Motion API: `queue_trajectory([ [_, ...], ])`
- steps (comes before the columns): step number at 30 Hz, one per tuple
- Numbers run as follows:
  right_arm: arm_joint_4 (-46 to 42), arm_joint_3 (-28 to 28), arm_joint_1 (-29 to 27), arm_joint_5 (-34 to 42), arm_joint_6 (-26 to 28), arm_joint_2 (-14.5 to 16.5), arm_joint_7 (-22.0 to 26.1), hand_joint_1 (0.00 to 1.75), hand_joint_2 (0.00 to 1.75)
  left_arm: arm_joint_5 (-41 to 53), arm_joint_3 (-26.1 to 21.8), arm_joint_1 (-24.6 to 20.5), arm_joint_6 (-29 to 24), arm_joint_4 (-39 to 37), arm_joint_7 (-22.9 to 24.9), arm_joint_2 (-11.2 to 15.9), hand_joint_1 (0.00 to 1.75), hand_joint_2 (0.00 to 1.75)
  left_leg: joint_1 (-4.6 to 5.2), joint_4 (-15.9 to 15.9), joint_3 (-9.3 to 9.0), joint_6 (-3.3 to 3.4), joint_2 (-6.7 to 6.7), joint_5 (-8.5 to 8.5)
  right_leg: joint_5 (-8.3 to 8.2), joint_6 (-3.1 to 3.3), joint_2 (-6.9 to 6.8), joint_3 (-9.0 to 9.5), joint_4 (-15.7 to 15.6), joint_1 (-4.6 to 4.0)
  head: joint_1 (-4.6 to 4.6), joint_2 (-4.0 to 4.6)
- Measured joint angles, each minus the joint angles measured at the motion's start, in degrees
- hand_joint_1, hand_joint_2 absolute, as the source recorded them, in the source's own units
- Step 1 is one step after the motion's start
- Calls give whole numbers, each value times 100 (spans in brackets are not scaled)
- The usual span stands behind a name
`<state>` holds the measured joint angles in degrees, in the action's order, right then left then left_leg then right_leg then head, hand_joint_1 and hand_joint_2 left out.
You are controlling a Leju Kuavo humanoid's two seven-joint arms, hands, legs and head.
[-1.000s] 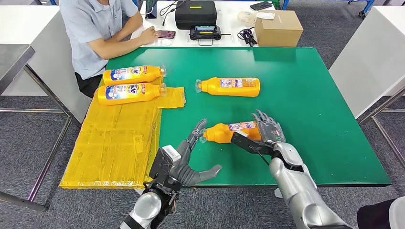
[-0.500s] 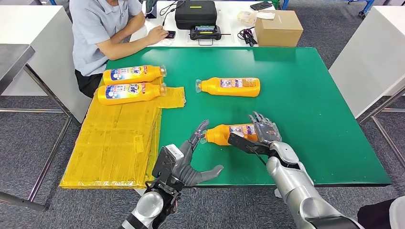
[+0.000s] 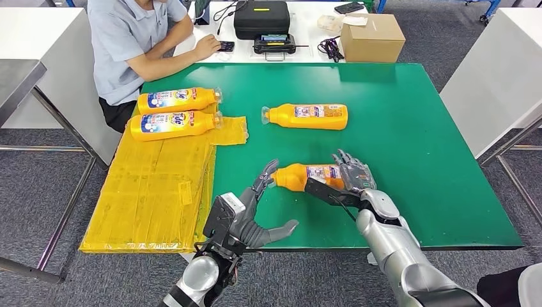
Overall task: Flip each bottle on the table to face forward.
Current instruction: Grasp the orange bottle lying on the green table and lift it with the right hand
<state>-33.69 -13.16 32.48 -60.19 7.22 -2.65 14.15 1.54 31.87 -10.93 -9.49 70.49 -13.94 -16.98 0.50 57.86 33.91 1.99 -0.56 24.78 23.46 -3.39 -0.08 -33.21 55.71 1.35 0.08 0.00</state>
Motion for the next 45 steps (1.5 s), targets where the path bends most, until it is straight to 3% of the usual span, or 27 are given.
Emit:
queue_trajectory([
  [2, 13, -25, 24, 10, -27, -18, -10, 65, 175, 0, 0, 0, 0, 0, -2, 0, 0, 175, 0, 0, -1, 0, -1, 0, 0, 0, 0, 2, 0, 0, 1, 0],
  [6, 26, -36, 44, 14, -37, -34, -16, 175, 175, 1, 0, -1, 0, 0, -4, 0, 0, 175, 0, 0, -2, 0, -1, 0, 0, 0, 0, 2, 0, 0, 1, 0],
  [14, 164, -136, 234, 142, -384, -136, -107, 175, 175, 1, 1, -24, 4, -5, -11, -1, 0, 175, 0, 0, -7, 0, -1, 0, 0, 0, -1, 6, -1, 0, 0, 0],
  [24, 299, -186, 370, 707, -769, -328, 242, 175, 175, -23, 35, -108, 51, -91, -96, -44, 0, 175, 1, 1, -20, 0, -2, 0, 0, 0, -1, 20, -3, 1, 1, 0],
  [33, 304, -190, 361, 1083, -790, -438, 414, 175, 175, -71, 85, -128, 63, -96, -144, -48, 0, 175, 1, 1, -28, 1, -2, 0, 0, 0, -1, 28, -3, 1, 1, 0],
  [40, -75, 1, 55, 2473, -1085, -364, 1212, 175, 175, -894, 17, -126, -426, -152, -453, -87, 0, 175, 0, 0, -29, 0, 9, 2, -2, -1, 5, 28, -2, -1, -1, 0],
  [45, -812, 127, -355, 3295, -1357, -129, 1301, 175, 175, -2162, -305, -110, -1029, -318, -581, -117, 0, 175, -6, -1, -20, -1, 5, 0, -1, 0, 4, 19, 1, -7, -2, 0],
])
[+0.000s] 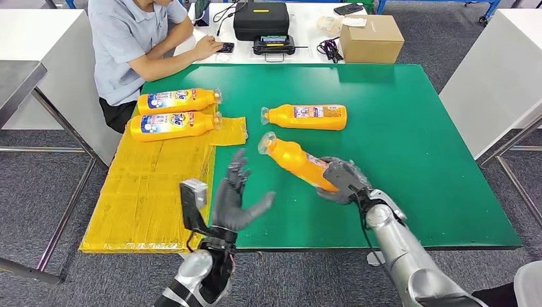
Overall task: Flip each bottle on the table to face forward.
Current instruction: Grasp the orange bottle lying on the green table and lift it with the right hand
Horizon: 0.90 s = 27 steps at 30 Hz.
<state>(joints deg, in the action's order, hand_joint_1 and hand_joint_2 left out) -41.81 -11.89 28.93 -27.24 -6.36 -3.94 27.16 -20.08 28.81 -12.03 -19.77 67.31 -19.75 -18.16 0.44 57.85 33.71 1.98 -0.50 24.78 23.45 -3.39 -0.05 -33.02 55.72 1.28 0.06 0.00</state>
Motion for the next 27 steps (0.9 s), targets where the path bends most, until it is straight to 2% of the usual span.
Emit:
queue_trajectory([
  [5, -741, 67, -293, 503, -137, 165, -56, 175, 175, -376, -189, 8, -390, -176, -173, -1, 0, 175, 1, 0, 13, -1, -5, -2, 1, 0, -2, -10, 2, 2, 1, 0],
  [17, -1307, 133, -511, 582, -153, 218, -83, 175, 175, -470, -286, 11, -433, -353, -199, -9, 0, 175, 8, 1, 27, 1, -5, 0, 1, -1, -2, -21, -3, 8, 1, 0],
  [21, -1384, 134, -577, 723, -153, 218, -21, 175, 175, -648, -298, 80, -454, -358, -52, -35, 0, 175, 5, 1, 27, 1, -5, 0, 1, -1, -2, -23, -3, 7, 1, 0],
  [27, -1552, 98, -740, 989, -153, 217, 74, 175, 175, -1291, -108, 116, -19, -504, 349, -21, 0, 175, 6, 0, 34, 1, -6, 0, 1, -1, -2, -26, -3, 8, 1, 0],
])
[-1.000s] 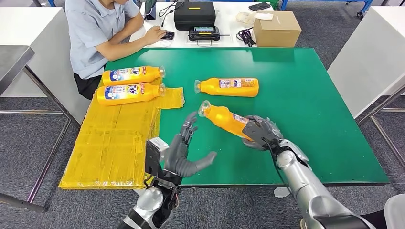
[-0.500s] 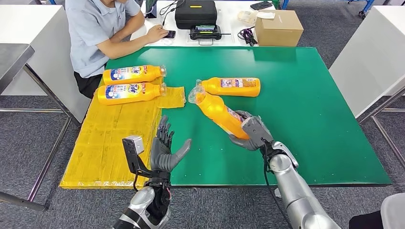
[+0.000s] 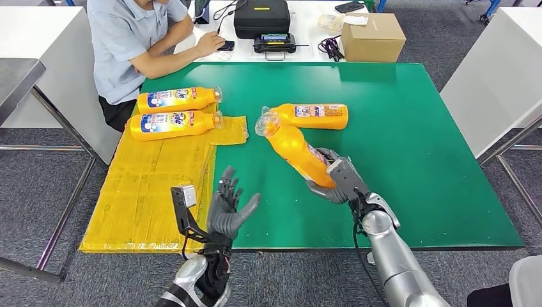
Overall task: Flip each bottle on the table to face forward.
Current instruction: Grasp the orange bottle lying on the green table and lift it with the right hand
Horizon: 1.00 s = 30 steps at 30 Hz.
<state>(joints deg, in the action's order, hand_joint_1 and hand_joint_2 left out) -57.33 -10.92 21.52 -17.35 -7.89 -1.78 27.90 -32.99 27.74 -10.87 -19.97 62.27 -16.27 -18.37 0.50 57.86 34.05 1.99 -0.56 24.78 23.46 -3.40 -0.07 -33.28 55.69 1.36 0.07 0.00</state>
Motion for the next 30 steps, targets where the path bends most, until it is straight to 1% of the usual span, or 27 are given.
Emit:
queue_trajectory([
  [2, -96, -52, -63, 96, -5, 5, 25, 175, 175, -179, 67, 1, 48, -71, 10, 10, 0, 175, 0, 0, 1, 0, 0, 0, 0, 0, 0, 0, 0, 0, 1, 0],
  [5, -277, -202, -161, 303, -162, 56, 63, 175, 175, -395, 143, -7, 199, -151, -46, 31, 0, 175, 0, 0, 3, 0, 2, 0, 0, 0, 1, -3, 0, 0, 1, 0],
  [10, -529, -717, -280, 518, -258, 245, 21, 175, 175, -536, 351, -59, 720, -191, -32, 65, 0, 175, -4, -1, 4, -1, 1, 0, 0, 1, 0, -9, 1, -3, -1, 0],
  [15, -629, -1171, -280, 645, -323, 308, 30, 175, 175, -560, 476, -90, 1079, -193, -164, 83, 0, 175, -3, -2, 6, -1, 1, 0, 0, 1, 0, -8, 2, -2, 1, 0],
  [23, -678, -1476, -206, 755, -381, 317, 32, 175, 175, -452, 471, -108, 1164, -157, -442, 116, 0, 175, -1, -1, 8, 0, -2, 0, 0, 0, -2, -9, 2, -1, 2, 0],
  [30, -661, -1727, 0, 904, -441, 318, 25, 175, 175, -186, 375, -99, 1053, 7, -748, 127, 0, 175, -3, -1, 8, -1, 0, -1, 0, 1, -1, -12, 3, -2, 1, 0],
])
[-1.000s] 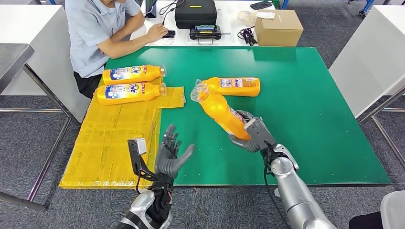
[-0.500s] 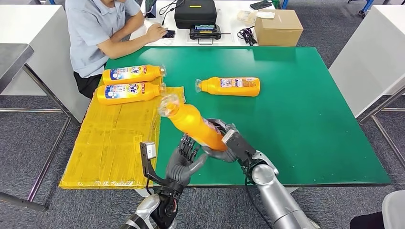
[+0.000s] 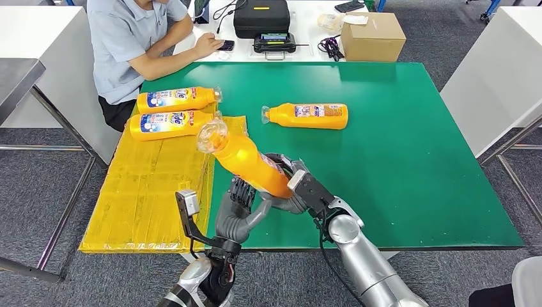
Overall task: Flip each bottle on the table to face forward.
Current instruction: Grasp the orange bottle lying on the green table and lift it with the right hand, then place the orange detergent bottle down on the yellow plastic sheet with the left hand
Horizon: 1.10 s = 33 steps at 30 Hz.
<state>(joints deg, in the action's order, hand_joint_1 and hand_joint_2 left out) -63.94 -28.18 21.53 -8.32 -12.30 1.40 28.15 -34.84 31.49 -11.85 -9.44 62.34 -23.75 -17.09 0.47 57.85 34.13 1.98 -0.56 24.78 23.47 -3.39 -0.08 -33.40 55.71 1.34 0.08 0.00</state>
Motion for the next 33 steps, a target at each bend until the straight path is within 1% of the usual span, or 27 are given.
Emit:
queue_trajectory([
  [5, 36, -185, 62, 38, -7, 8, -6, 175, 175, 212, -83, -6, -202, 61, -215, 0, 0, 175, 0, 0, 0, 0, -1, 0, 0, 0, 0, 0, 0, 0, 1, 0],
  [15, 89, -341, 61, 43, -40, 10, -14, 175, 175, 269, -189, -22, -251, 117, -278, 0, 0, 175, 1, 0, 2, 0, -1, 0, 0, 0, 0, 0, -1, 1, 0, 0],
  [22, 118, -391, 58, 45, -37, 13, -28, 175, 175, 529, -249, -56, -616, 150, -559, 0, 0, 175, 1, 0, 2, 0, -1, 0, 0, 0, -1, -1, 0, 1, 1, 0],
  [33, 160, -439, 40, 44, 61, 11, -57, 175, 175, 458, -433, -63, -620, 152, -472, -2, 0, 175, 1, 0, 2, 0, -1, 0, 0, 0, 0, -2, -1, 1, 1, 0],
])
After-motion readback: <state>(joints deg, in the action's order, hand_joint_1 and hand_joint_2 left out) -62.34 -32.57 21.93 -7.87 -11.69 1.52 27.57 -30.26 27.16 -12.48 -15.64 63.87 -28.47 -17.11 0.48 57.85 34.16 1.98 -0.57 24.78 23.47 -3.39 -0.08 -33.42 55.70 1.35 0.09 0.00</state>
